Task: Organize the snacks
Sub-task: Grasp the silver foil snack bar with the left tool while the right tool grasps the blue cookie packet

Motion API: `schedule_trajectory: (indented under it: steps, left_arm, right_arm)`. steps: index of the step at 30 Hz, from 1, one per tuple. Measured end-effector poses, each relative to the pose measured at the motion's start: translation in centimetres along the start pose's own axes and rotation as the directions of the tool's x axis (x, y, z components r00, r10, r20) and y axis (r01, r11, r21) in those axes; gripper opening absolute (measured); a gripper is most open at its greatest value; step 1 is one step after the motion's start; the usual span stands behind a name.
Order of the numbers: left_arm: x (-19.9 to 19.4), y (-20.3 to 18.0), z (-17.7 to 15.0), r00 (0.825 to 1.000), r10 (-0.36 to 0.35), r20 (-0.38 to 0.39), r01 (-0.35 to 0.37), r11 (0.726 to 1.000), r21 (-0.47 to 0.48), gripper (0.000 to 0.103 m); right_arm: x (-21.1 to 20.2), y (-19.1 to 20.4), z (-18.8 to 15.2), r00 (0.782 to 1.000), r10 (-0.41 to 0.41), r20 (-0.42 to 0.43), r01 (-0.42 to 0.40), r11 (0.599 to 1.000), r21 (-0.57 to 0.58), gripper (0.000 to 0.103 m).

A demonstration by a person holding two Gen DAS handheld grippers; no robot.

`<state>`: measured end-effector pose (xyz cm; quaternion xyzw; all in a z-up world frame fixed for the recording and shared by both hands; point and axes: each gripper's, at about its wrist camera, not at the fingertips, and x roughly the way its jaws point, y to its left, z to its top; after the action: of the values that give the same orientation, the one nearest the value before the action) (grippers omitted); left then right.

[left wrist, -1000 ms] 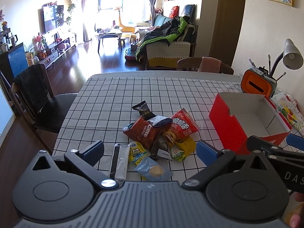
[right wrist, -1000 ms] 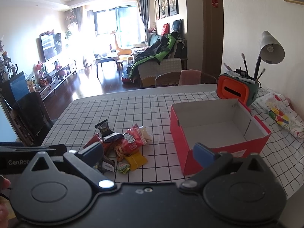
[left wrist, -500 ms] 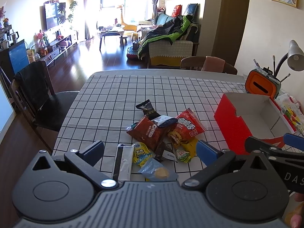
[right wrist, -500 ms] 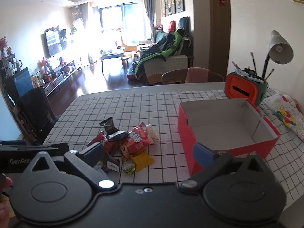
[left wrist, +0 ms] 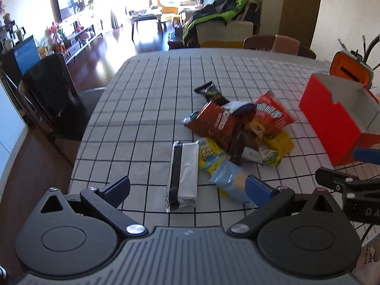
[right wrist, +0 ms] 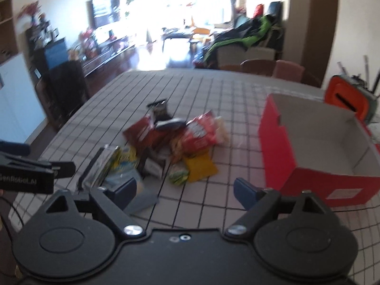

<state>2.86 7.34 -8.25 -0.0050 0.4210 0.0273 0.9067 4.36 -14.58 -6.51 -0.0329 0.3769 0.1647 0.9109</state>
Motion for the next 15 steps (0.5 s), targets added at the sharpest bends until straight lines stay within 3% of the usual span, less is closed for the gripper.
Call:
schedule_trajectory:
  steps: [6,11,15]
  left_arm:
    - [2.6,1.0,0.5,1.0,-0.007,-0.019,0.007,1.0,0.021,0.1]
    - [5.5,1.5,0.9,0.998,-0.021,-0.065,0.024,0.999,0.04,0.094]
    - [7.7,1.9,1.3,0.992,-0.051,-0.114,0.055,0.998,0.036,0.092]
  right_arm:
    - [2.7,1.8,-0.5,0.995,0.093,-0.045,-0.099,0.983,-0.155,0.085]
    - [6.4,3.2,-0.3,0.986,0.115,-0.12,-0.135,0.974,-0.181,0.079]
    - [9.0,3.8,-0.2,0.966,0.18,-0.185,-0.211,0.964,-0.165,0.078]
